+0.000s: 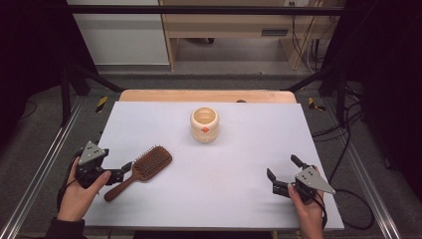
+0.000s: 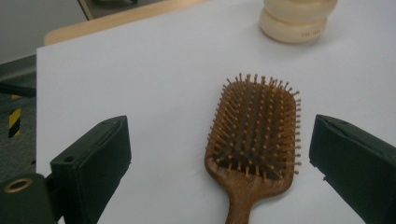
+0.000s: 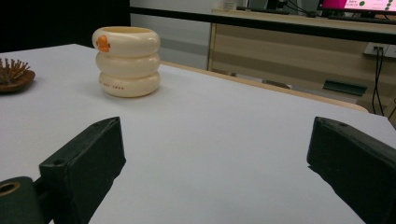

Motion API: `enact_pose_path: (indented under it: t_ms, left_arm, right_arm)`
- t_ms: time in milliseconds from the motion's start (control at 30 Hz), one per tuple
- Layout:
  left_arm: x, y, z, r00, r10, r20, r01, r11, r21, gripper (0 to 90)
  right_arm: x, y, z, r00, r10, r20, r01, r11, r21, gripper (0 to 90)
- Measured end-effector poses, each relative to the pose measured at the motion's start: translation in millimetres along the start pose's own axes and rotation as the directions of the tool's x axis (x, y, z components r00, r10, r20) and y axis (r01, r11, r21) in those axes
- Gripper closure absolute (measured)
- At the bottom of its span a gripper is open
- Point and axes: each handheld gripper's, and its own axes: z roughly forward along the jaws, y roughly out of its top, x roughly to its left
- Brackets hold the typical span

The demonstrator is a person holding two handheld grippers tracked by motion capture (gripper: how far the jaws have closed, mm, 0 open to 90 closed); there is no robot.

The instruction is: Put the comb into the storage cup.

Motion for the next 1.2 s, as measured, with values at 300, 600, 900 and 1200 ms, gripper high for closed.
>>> enact_pose_path:
  t_ms: [300,600,900,1200]
  left_arm:
    - [-5.4,-4.2,12.0,0.999,0.03,0.033,-0.033,0.9952,0.092,4.9]
    - [-12.2,-11.0,24.8,0.9931,0.096,0.068,-0.108,0.9736,0.201,4.9]
    - [-19.4,-20.8,35.0,0.9851,0.133,0.109,-0.159,0.9462,0.282,6.1]
    - [-11.4,-23.7,38.0,0.988,0.116,0.102,-0.143,0.9375,0.317,7.6]
  right_arm:
    - [-0.1,-0.9,0.7,1.0,0.0,0.004,0.0,1.0,0.008,4.1]
    - [-1.1,-0.8,-0.4,1.0,0.004,0.008,-0.004,1.0,0.005,4.1]
    - [-1.1,-1.0,-0.1,0.9999,0.006,0.009,-0.006,1.0,0.008,4.1]
    - [-1.3,-1.0,-0.5,1.0,0.0,0.009,0.0,1.0,0.003,4.2]
